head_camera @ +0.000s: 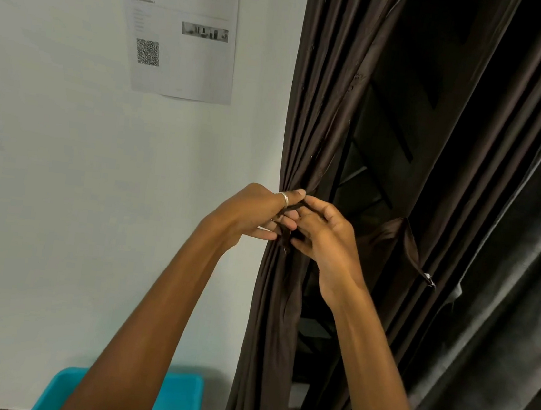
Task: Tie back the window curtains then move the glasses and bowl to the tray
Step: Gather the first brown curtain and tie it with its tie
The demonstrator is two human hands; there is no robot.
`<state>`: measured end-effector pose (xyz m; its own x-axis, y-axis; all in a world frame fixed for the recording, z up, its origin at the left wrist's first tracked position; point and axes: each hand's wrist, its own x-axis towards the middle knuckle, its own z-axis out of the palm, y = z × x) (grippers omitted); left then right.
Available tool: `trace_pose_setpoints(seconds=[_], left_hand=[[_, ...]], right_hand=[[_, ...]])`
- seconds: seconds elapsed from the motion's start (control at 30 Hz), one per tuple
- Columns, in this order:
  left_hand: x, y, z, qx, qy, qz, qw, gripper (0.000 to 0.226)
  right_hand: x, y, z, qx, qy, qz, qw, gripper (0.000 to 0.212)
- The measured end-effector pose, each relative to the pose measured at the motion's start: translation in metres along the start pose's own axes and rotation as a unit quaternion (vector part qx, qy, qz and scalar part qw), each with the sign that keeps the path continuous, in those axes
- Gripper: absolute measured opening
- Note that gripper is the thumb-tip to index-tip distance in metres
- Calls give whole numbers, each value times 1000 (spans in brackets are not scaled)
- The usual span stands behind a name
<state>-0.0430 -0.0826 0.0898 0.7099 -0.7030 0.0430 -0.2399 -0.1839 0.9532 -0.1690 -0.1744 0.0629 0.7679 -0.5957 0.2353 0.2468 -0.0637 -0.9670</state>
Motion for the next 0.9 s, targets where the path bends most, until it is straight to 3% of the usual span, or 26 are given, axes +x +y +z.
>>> trace_pose_setpoints(seconds=[0.17,0.27,0.37,0.43,0.63,0.77,0.9], left_hand=[[6,-8,2,-20,-1,19,1000,23],[9,-9,3,-15,-13,29,999,25],[10,-10,3,-8,-11,41,999,24],[11,-12,2,-9,-11,49,999,23],[8,-20,-2,60,-14,101,993,23],[7,-31,1,163,88,210,960,29],[3,-39,4,121,106,279,947,28]], right_hand=[[5,13,-3,-150,-25,-37,988,72],[2,25,1,-295,32,-138,945,77],[-4,35,7,-357,108,-219,902,61],[-5,37,9,-366,122,-213,897,51],[-3,34,0,-391,95,-215,890,18],[-3,28,-5,-433,66,-232,869,13],[-7,18,-12,-431,38,-242,868,8]])
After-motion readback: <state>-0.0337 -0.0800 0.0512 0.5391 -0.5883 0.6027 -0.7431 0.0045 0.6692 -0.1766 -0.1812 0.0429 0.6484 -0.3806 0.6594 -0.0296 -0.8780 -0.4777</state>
